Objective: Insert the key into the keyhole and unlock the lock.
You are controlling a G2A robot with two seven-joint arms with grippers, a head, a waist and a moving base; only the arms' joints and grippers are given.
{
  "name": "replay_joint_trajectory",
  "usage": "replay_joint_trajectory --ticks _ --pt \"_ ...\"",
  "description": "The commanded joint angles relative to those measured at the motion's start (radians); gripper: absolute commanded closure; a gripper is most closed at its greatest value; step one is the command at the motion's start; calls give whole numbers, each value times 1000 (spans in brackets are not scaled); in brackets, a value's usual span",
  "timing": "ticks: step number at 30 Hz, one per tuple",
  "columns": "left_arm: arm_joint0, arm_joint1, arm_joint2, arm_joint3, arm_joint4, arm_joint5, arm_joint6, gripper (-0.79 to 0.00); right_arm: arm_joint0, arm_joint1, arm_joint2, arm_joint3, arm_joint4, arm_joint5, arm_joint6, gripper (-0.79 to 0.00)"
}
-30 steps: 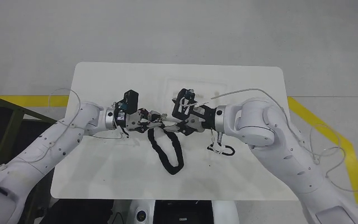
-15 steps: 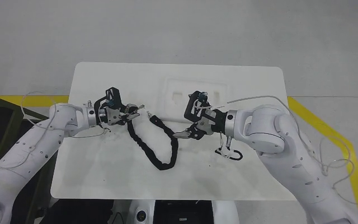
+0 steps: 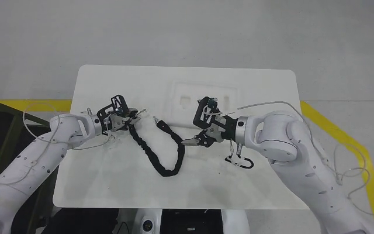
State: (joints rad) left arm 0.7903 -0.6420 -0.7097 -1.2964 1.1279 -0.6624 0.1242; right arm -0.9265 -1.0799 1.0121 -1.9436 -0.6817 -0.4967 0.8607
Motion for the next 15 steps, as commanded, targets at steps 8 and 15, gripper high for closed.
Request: replay_joint_trajectory --ticks 8,15 --pt "21 -19 -48 47 -42 24 184 -785 -59 9 57 65 -30 -42 -145 -785" --pt "-50 -53 -59 100 25 -14 306 -785 -123 27 171 165 -155 -124 -347 -785"
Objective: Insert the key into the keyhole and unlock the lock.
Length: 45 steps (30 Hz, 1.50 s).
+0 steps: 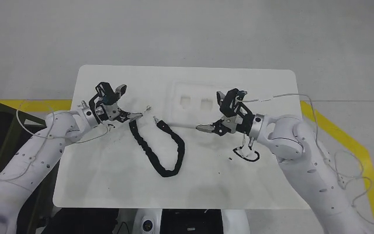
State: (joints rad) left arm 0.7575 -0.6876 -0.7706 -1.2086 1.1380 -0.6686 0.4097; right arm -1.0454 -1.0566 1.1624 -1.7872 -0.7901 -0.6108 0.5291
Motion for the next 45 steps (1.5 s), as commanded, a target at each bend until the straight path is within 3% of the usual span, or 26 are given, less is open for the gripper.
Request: replay_joint_trajectory --ticks 1,9,15,26,45 --pt "-27 -13 2 21 14 -14 37 -785 -7 6 35 14 -65 -13 -30 -785" --pt "-151 -77 32 143 72 -69 158 -785 -56 32 198 61 -264 -17 -168 -785" --pt "-220 -105 27 238 113 -75 206 -785 -93 50 321 51 -355 -10 -218 -785" --pt "-319 -145 28 363 205 -102 279 -785 -90 60 372 66 -439 23 -254 -785" --pt "-321 -149 27 376 211 -95 291 -784 -89 61 372 63 -450 32 -252 -785"
